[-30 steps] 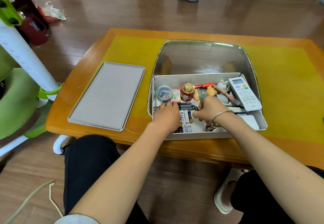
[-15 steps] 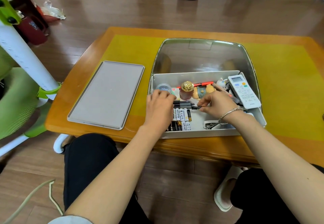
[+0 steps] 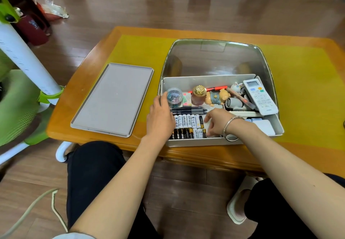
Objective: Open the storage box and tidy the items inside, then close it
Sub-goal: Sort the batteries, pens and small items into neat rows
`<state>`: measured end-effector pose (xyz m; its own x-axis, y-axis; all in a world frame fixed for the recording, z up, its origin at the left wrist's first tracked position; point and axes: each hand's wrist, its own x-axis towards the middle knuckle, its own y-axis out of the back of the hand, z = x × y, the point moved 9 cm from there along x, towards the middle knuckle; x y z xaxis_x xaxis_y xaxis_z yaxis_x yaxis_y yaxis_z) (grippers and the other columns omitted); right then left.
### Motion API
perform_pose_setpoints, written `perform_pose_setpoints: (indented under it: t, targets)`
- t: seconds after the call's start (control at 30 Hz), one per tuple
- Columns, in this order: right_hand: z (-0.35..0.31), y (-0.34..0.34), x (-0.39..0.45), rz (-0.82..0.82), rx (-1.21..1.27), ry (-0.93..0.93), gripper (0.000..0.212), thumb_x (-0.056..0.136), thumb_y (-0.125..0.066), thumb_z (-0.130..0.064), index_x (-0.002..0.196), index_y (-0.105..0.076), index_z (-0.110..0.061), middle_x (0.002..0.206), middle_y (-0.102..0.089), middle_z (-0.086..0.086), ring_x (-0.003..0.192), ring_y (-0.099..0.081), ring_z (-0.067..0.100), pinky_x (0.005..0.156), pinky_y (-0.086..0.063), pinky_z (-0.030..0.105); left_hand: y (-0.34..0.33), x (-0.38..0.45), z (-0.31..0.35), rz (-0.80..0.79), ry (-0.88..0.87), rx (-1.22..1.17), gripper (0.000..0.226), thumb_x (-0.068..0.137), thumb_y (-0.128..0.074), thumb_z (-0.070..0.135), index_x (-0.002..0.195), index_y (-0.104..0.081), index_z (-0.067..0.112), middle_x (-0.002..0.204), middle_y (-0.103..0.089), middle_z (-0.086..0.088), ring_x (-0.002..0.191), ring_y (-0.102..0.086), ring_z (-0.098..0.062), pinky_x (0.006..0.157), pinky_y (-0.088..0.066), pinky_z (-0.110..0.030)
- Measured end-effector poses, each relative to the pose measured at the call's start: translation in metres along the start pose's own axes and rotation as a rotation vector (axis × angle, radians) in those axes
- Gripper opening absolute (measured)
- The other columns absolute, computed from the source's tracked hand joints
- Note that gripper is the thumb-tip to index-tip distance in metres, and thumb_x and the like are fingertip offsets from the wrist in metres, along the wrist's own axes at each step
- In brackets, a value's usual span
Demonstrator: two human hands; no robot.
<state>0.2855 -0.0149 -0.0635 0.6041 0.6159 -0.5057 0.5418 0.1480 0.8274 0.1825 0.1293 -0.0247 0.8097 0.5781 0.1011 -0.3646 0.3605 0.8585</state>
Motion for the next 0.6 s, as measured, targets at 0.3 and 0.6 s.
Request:
perform_pose_setpoints:
  t: [0.3, 0.6]
  targets:
    - [0.002, -0.002, -0.008, -0.084, 0.264, 0.014, 0.060, 0.082, -0.068, -0.005, 0.136, -0.042, -0.009, 0.090, -0.073, 0.007, 0.070, -0.067, 0.018, 0.062, -0.054, 0.025, -0.007, 0.002, -0.009, -0.056, 0.075, 0.005, 0.097, 0.082, -0.064, -0.001, 0.152, 0.000, 0.021, 0.145, -0.035, -0.011, 0.103, -0.058, -0.025, 0.065, -0.046, -0.032]
    - [0.067, 0.106, 0.004, 0.613, -0.001, -0.202, 0.017, 0.084, -0.058, -0.016, 0.095, -0.071, -0.019, 0.101, -0.068, 0.012, 0.094, -0.062, 0.034, 0.080, -0.053, 0.038, -0.006, 0.013, -0.015, -0.078, 0.133, 0.054, 0.096, 0.085, -0.061, 0.002, 0.152, 0.005, 0.021, 0.131, -0.051, -0.015, 0.095, -0.062, -0.028, 0.060, -0.042, -0.034]
